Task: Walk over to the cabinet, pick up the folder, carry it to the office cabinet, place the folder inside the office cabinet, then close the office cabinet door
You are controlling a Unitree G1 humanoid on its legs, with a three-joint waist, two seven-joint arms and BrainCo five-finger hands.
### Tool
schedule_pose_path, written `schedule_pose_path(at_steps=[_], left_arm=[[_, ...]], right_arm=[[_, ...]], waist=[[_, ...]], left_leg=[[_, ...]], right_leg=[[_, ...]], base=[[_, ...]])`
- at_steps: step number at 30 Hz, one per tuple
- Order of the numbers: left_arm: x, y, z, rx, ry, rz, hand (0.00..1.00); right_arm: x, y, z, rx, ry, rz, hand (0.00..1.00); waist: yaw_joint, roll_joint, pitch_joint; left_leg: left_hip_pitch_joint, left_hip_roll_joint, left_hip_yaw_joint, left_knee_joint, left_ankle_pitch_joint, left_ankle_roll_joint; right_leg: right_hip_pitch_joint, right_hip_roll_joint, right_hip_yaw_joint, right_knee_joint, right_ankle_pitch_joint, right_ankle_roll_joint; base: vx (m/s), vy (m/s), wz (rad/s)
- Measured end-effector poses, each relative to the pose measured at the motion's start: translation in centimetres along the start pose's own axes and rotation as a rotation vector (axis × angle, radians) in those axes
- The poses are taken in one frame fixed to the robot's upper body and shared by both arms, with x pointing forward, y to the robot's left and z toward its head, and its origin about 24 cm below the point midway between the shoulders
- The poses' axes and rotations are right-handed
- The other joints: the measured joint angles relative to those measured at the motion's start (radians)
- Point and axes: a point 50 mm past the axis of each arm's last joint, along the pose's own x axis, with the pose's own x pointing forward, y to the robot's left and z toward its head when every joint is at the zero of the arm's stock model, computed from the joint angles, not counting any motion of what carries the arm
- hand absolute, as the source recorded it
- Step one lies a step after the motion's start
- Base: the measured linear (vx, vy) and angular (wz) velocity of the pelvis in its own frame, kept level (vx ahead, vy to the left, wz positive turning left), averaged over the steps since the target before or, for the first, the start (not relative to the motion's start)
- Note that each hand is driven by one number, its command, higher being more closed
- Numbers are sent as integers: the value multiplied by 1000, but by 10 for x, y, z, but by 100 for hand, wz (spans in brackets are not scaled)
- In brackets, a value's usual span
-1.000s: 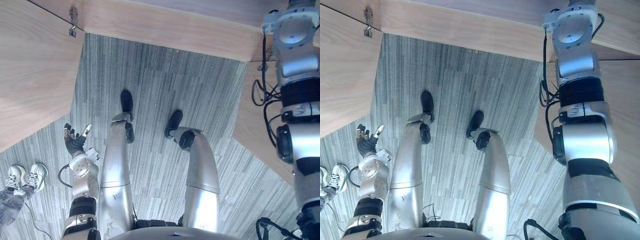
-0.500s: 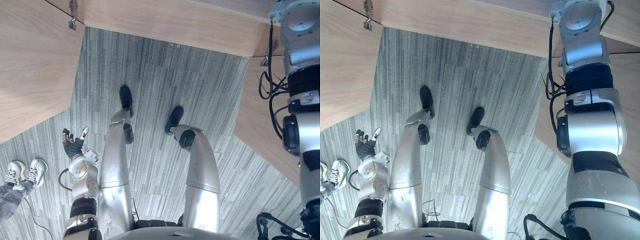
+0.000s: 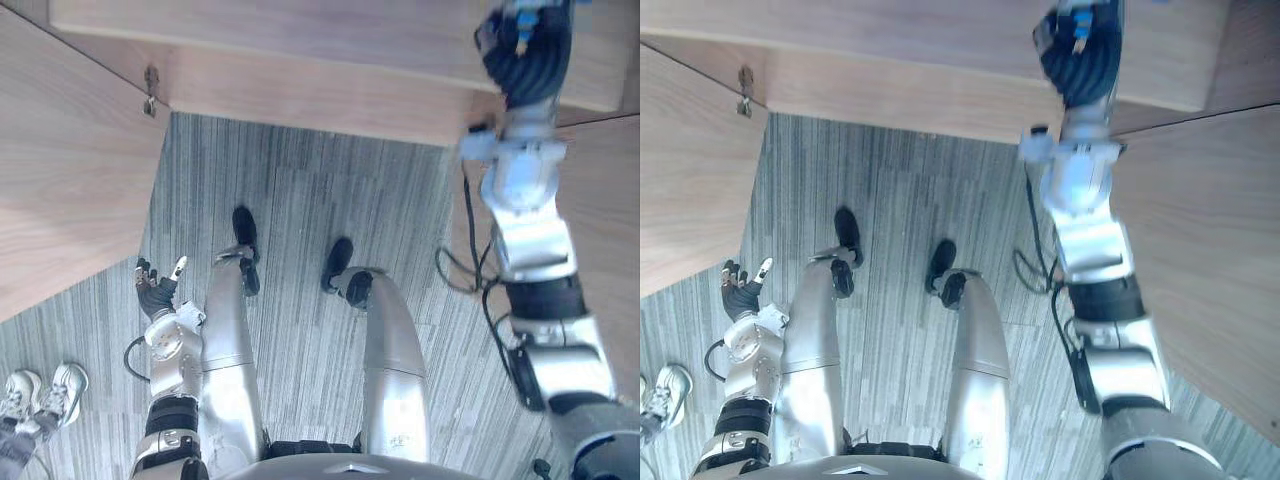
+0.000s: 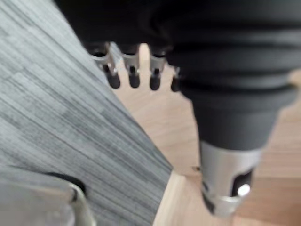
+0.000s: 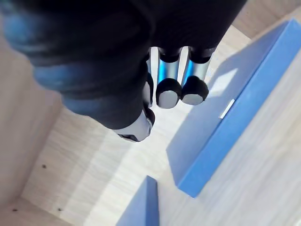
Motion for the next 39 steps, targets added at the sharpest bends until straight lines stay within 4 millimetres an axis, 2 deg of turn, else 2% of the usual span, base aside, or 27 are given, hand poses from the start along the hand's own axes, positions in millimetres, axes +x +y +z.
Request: schedule_pose_path(at_steps=[1, 3, 6, 8, 13, 15, 17, 18, 20, 21, 23, 25, 26, 27, 28, 31, 33, 39], left_arm=[[-1, 1, -1, 6, 5, -1, 0], [-4, 8, -10, 38, 37, 1, 0], [-13, 24, -32, 112, 125, 26, 0], [-18, 34, -43, 136, 170, 35, 0], [-35, 56, -69, 220, 285, 53, 0], [-39, 61, -77, 249, 323, 60, 0], [-44, 63, -85, 306, 358, 36, 0], [-46, 64, -87, 323, 367, 26, 0], [-56, 72, -102, 380, 441, 20, 0], [-59, 75, -106, 394, 464, 23, 0], [-67, 86, -118, 439, 544, 40, 0], [-70, 90, -121, 446, 570, 51, 0], [-72, 94, -124, 456, 591, 59, 0], [-73, 96, -125, 459, 600, 63, 0], [-76, 100, -127, 468, 616, 76, 0], [-84, 111, -131, 483, 655, 102, 0], [-90, 117, -134, 492, 679, 115, 0], [-107, 132, -142, 525, 751, 126, 0]], right_arm=[[-9, 2, 0, 15, 9, 14, 100], [-42, 7, -1, 74, 54, 50, 100], [-85, 12, -5, 112, 148, 102, 100], [-103, 17, -8, 143, 201, 122, 100], [-150, 30, -16, 190, 376, 160, 100], [-169, 38, -27, 190, 476, 178, 100], [-201, 48, -42, 176, 637, 226, 100], [-209, 50, -46, 175, 678, 234, 100], [-245, 56, -62, 158, 855, 265, 100], [-254, 57, -65, 154, 898, 270, 100], [-289, 62, -77, 140, 1071, 279, 100], [-309, 63, -83, 128, 1162, 291, 100], [-327, 62, -87, 108, 1244, 315, 100], [-333, 62, -88, 99, 1274, 322, 100], [-346, 59, -90, 83, 1330, 329, 0], [-370, 51, -94, 44, 1442, 335, 0], [-393, 41, -95, 3, 1550, 335, 0], [-422, 26, -94, -47, 1704, 304, 0]], waist=[[2, -4, -3], [-1, -18, -16], [-8, -27, -72], [-14, -37, -97], [-24, -40, -161], [-30, -40, -179], [-30, -37, -192], [-31, -38, -202], [-37, -37, -242], [-41, -33, -251], [-55, -28, -273], [-59, -25, -276], [-60, -23, -288], [-60, -22, -292], [-59, -22, -299], [-62, -15, -314], [-62, -11, -345], [-59, -13, -377]], left_leg=[[18, 6, 5, 1, -5, 1], [88, 14, 13, -1, -27, -1], [198, 26, 27, -8, -62, -2], [275, 27, 47, -29, -78, -2], [460, 19, 93, -109, -98, 5], [522, 14, 108, -147, -98, 6], [615, 1, 125, -202, -94, 3], [633, -2, 130, -217, -92, 1], [701, -18, 149, -289, -78, -4], [716, -21, 151, -306, -75, -5], [783, -29, 169, -375, -51, -12], [821, -36, 176, -421, -33, -18], [848, -47, 180, -465, -12, -22], [860, -51, 183, -485, -4, -22], [889, -61, 189, -526, 16, -23], [956, -85, 199, -607, 49, -25], [992, -104, 200, -671, 79, -22], [1106, -148, 197, -843, 150, -27]], right_leg=[[18, 3, 0, -8, 0, 0], [93, 7, -1, -36, 0, 3], [215, 21, 2, -93, -2, 16], [289, 23, 10, -131, 2, 28], [468, 26, 20, -259, 28, 50], [531, 26, 20, -312, 41, 55], [621, 27, 25, -379, 60, 64], [636, 27, 28, -396, 64, 66], [696, 31, 42, -477, 93, 73], [714, 35, 43, -502, 103, 74], [786, 46, 48, -609, 147, 78], [830, 55, 54, -677, 179, 79], [861, 59, 58, -741, 211, 81], [874, 60, 60, -763, 223, 82], [904, 62, 68, -810, 249, 83], [964, 62, 76, -887, 287, 86], [985, 57, 79, -918, 304, 87], [1015, 47, 104, -944, 314, 84]], base=[[7, 2, -20], [28, 16, -18], [73, 37, -13], [94, 40, -8], [119, 58, -8], [155, 61, -9], [121, 26, -4], [115, 18, -8], [113, 13, -15], [109, 12, -14], [107, 6, -14], [85, -5, -15], [92, -5, -12], [96, -6, -14], [73, -12, -15], [21, -16, -10], [0, 0, 0], [-70, 25, -12]])
